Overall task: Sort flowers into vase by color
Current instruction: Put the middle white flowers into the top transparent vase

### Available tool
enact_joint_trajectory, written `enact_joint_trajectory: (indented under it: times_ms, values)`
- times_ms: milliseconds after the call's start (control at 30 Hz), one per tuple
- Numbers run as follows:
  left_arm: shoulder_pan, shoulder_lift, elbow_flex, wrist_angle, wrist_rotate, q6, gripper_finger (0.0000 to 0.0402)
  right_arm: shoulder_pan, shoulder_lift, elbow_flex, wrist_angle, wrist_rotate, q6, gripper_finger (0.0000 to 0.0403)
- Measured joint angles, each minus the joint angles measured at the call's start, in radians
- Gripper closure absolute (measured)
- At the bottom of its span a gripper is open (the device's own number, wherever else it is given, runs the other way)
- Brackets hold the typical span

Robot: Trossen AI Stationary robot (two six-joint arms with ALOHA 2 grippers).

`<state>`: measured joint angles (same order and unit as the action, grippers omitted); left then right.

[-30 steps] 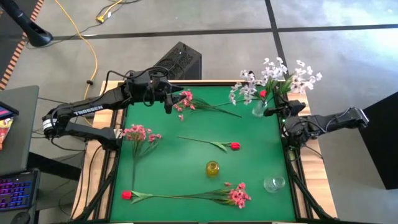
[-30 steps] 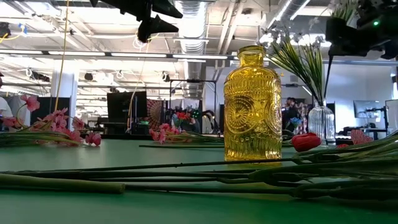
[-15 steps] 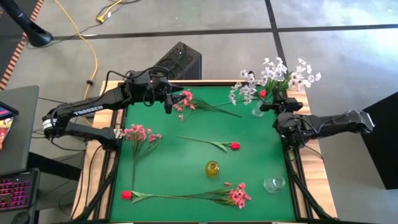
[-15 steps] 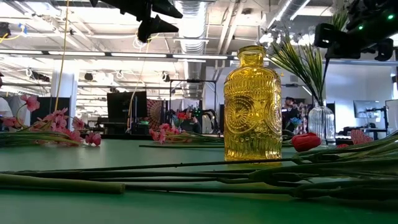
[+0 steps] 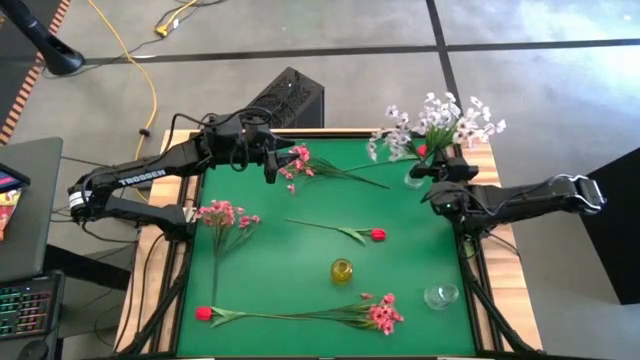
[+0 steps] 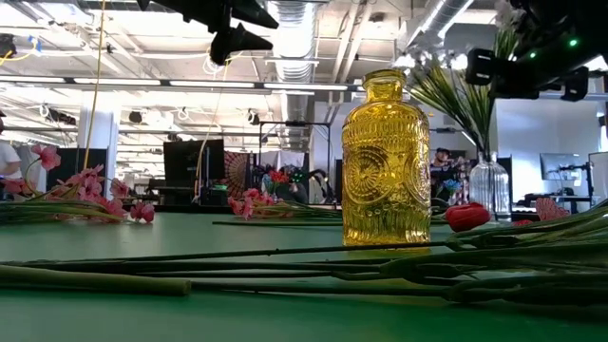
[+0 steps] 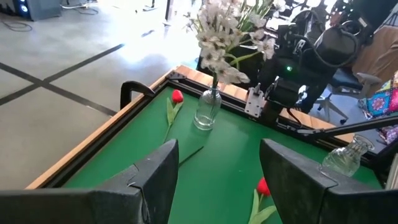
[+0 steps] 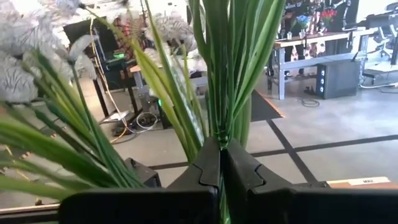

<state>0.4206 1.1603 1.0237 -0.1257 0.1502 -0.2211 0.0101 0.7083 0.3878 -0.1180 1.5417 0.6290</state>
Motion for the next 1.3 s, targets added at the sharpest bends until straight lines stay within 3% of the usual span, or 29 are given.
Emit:
enact_joint_trajectory:
  times_ms: [733,1300]
  values:
    - [0.000,0.000,0.000,-0.031,0.001,0.010,0.0189,0.000,0.132,0.000,-0.002,-0.002,0.051,0.0370]
    - [0.000,0.000,0.000,-0.057,0.001,0.008,0.0189,-0.080,0.263,0.001,-0.025,-0.158,0.054,0.0369]
